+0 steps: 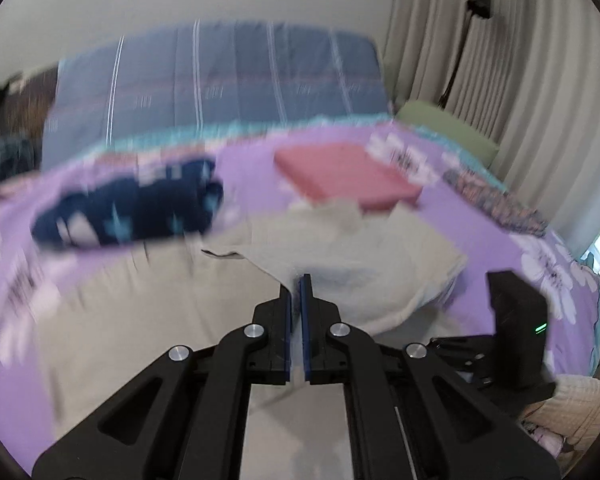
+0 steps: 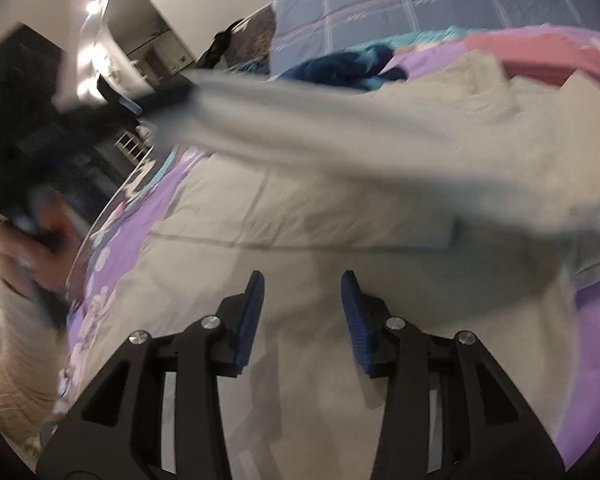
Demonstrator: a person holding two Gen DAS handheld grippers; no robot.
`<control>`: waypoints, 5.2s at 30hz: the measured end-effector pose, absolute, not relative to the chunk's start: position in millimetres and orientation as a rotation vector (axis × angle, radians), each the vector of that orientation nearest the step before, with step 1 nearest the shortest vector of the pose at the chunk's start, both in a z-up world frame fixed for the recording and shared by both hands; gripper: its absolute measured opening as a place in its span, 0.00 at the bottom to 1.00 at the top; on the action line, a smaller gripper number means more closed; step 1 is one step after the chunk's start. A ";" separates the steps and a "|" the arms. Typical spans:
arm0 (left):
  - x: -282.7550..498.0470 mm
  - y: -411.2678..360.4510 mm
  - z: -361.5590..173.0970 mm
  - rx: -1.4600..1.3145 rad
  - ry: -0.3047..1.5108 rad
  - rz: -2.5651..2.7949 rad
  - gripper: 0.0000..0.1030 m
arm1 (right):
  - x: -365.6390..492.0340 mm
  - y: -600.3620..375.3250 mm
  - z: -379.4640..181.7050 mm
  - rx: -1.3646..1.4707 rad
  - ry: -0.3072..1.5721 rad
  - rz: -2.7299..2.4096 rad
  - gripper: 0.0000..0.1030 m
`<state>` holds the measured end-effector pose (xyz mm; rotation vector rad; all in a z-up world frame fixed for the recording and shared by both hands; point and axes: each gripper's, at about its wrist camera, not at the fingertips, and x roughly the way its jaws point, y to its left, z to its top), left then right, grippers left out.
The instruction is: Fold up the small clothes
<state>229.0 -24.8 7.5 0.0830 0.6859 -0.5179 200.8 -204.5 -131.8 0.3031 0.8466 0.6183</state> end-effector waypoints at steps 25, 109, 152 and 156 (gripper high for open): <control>230.5 155.2 -40.6 0.058 0.841 -0.099 0.04 | 218.5 -207.9 -142.2 0.247 0.881 0.435 0.50; 191.5 101.7 -104.6 0.130 0.848 -0.144 0.78 | 184.8 -238.2 -134.2 0.100 0.932 0.214 0.36; -51.3 203.6 -132.1 -0.255 0.893 -0.645 0.22 | -76.7 -297.0 -139.2 0.480 0.957 0.638 0.59; -53.0 196.8 -126.1 -0.236 0.884 -0.631 0.01 | -58.8 -291.9 -145.0 0.510 0.983 0.611 0.15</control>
